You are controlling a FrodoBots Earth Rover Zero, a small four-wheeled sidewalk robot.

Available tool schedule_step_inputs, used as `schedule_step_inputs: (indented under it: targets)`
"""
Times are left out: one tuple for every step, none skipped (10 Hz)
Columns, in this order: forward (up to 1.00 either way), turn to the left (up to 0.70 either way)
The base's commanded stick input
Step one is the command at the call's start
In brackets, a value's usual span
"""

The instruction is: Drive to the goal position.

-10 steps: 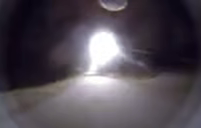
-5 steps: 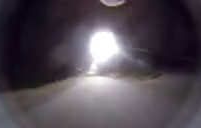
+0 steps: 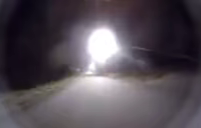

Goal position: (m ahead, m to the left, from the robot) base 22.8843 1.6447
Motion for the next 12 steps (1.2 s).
schedule_step_inputs:
  targets:
    - [1.00,0.04]
    - [1.00,0.04]
    - [1.00,0.04]
    - [1.00,0.05]
    - [1.00,0.15]
    - [1.00,0.21]
    - [1.00,0.21]
    - [1.00,0.12]
    - [1.00,0.05]
    - [1.00,0.05]
    - [1.00,0.05]
    - [1.00,0.05]
